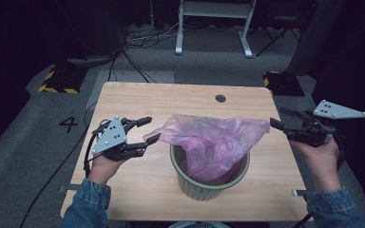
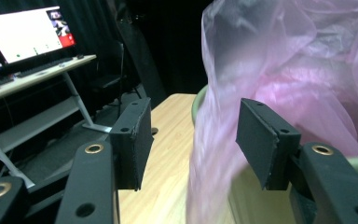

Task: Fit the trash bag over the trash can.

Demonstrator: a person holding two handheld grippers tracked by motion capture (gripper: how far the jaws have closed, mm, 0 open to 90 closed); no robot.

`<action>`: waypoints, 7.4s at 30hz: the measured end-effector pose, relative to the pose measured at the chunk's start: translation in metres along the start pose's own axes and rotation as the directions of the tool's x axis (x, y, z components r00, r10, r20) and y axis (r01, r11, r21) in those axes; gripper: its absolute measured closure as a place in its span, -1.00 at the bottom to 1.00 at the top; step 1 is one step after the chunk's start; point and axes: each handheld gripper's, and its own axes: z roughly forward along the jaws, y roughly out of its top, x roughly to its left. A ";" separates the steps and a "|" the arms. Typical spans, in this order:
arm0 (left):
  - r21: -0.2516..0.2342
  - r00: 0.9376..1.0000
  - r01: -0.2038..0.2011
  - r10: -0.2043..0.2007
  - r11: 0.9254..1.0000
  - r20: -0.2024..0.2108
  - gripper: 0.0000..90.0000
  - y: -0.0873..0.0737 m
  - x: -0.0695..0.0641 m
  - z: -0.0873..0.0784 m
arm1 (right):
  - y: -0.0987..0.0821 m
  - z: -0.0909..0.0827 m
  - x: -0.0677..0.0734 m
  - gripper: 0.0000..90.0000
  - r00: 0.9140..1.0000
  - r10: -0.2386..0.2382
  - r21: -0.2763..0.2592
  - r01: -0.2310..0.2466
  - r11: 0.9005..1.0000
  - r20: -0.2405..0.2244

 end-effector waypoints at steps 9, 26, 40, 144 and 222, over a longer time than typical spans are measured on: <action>0.041 0.998 -0.064 0.062 0.997 0.029 0.11 0.023 -0.011 0.020 | 0.022 -0.012 0.053 -0.21 0.956 -0.250 -0.050 0.245 0.968 -0.155; 0.028 0.985 -0.018 0.013 0.999 0.170 0.98 0.009 -0.022 -0.010 | -0.005 -0.011 0.062 1.00 0.943 -0.160 0.054 0.183 0.982 -0.292; 0.084 0.950 -0.069 0.039 0.994 0.310 0.99 -0.031 -0.053 -0.032 | -0.067 -0.032 0.071 1.00 0.925 -0.073 0.137 0.133 0.982 -0.373; 0.229 0.962 0.167 -0.210 0.959 0.177 -0.10 -0.044 -0.003 0.032 | -0.051 -0.002 0.071 -0.06 0.936 -0.061 0.126 0.110 0.986 -0.347; 0.427 0.969 0.234 -0.245 0.874 -0.028 1.00 -0.085 0.007 0.078 | -0.105 0.110 0.017 0.96 0.961 0.200 0.480 -0.085 0.873 -0.193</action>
